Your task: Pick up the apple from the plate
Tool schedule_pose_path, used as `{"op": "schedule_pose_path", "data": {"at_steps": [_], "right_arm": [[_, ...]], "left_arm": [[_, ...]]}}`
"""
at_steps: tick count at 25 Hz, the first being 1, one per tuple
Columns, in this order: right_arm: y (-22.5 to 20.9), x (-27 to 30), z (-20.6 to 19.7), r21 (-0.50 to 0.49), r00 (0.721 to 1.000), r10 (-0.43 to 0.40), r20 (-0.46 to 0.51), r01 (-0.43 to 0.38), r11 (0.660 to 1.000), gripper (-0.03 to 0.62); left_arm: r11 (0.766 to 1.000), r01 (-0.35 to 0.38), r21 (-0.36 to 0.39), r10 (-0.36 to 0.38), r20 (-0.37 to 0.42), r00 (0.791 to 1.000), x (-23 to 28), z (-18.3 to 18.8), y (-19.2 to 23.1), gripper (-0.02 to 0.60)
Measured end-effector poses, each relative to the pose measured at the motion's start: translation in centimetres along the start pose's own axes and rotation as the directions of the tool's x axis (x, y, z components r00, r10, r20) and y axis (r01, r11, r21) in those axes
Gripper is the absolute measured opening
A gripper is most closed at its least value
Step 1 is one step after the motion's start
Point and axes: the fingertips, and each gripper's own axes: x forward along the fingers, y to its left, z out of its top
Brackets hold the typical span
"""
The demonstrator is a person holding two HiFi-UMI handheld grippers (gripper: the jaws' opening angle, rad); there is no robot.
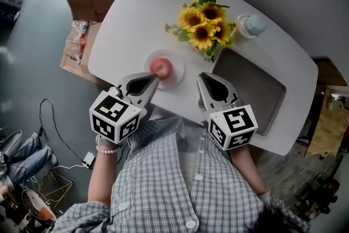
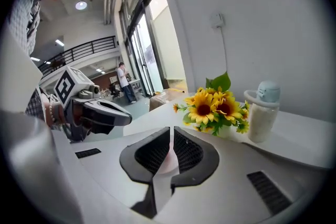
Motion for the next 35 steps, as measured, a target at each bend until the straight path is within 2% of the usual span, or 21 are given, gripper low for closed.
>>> {"op": "schedule_pose_path", "data": {"at_steps": [4,9,18,35], "right_arm": [[-0.5,-1.5,0.6,-0.03,0.999,-0.014,0.029,0.015,0.999,0.035],[-0.7,-2.5,1.0,-0.041,0.999,0.003,0.051,-0.001,0.999,0.035],[-0.7,-3.6,1.7,-0.057,0.997,0.011,0.076,-0.006,0.998,0.034],[0.3,-4.2,2.3,-0.101,0.995,0.025,0.098,-0.015,0.995,0.032]], "left_arm": [[1.0,0.015,0.001,-0.016,0.064,0.998,0.1,1.4,-1.4,0.01],[1.0,0.029,0.011,-0.029,0.087,0.996,0.5,2.3,-2.6,0.009],[0.993,0.099,-0.064,-0.088,0.157,0.984,0.5,3.6,-4.5,0.01],[0.991,0.132,-0.033,-0.125,0.149,0.981,1.1,3.7,-6.3,0.011]]}}
